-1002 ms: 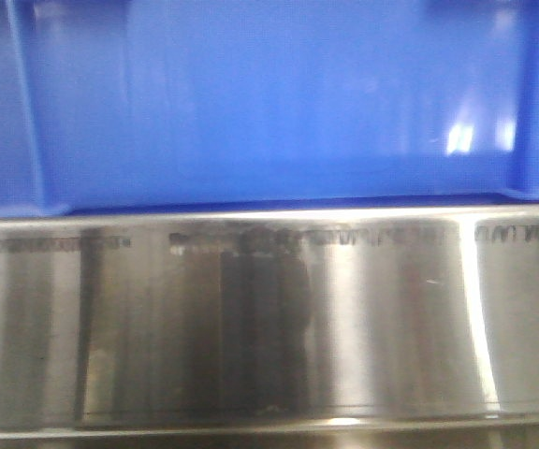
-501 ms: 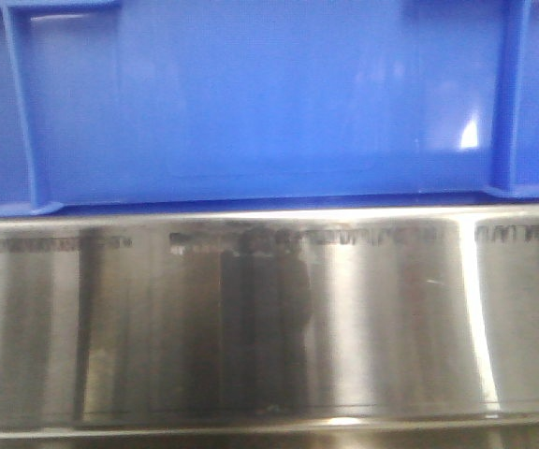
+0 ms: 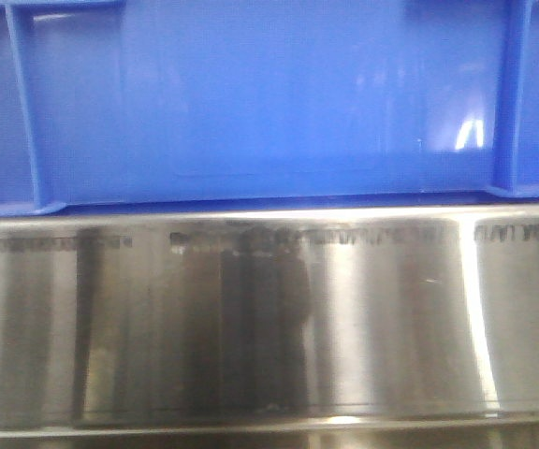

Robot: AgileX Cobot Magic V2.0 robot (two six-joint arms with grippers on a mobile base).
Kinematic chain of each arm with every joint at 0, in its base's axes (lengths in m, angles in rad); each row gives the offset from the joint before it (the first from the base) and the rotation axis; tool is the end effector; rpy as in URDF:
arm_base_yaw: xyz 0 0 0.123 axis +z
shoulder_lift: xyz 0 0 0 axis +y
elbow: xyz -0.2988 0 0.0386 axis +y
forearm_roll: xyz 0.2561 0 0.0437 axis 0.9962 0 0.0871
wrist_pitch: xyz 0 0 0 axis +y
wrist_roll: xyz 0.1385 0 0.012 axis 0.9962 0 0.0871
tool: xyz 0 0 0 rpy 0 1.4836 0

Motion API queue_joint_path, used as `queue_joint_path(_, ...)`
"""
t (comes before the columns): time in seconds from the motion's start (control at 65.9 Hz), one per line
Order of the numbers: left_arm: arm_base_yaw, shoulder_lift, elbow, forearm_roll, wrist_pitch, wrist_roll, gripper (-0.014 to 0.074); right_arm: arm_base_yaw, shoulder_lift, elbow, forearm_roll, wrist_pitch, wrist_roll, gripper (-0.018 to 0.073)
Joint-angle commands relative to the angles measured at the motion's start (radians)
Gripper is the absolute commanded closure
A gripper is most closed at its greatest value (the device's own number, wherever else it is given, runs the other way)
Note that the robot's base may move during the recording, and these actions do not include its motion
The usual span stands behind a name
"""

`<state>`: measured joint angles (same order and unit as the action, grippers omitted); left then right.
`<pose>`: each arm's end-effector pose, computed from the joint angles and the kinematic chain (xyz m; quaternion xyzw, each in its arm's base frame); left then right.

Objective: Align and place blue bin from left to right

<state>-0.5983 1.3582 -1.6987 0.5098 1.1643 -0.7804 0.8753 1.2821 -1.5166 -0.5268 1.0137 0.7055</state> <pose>0.2811 -0.1161 0.4712 -0.0831 0.8808 -0.0548 0.4629 0.2332 0.1867 0.4488 -0.1046 0.8681 0.1100 0.4727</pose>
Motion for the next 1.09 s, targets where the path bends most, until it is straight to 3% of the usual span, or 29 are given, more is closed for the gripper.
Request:
queue_joint_path(0.0,-0.005,-0.021,-0.012,0.013,-0.017,-0.004,0.0563,0.008,-0.021,-0.010,-0.012,-0.020,-0.046,0.0643)
queue_joint_path(0.061,-0.005,-0.024,-0.012,0.015,-0.034,-0.004,0.0706,0.008,-0.025,-0.010,-0.012,-0.030,-0.061,0.0643)
queue_joint_path(0.243,-0.005,-0.026,-0.012,0.006,-0.069,0.017,0.0707,0.008,-0.040,-0.010,-0.012,-0.068,-0.106,0.0643)
queue_joint_path(0.425,-0.005,-0.049,-0.006,-0.187,-0.135,0.270,0.0707,0.013,-0.084,-0.010,-0.002,-0.078,-0.151,0.0643)
queue_joint_path(0.577,-0.005,-0.126,0.059,-0.269,-0.321,0.282,0.0707,0.022,-0.149,0.002,0.012,-0.085,-0.152,0.0643)
queue_joint_path(0.774,-0.005,-0.287,0.259,-0.269,-0.580,0.284,0.0707,0.022,-0.270,0.116,0.012,-0.232,-0.176,0.0643)
queue_joint_path(1.078,-0.005,-0.531,0.665,-0.181,-0.916,0.284,0.0707,0.022,-0.427,0.418,0.010,-0.563,-0.225,0.0643)
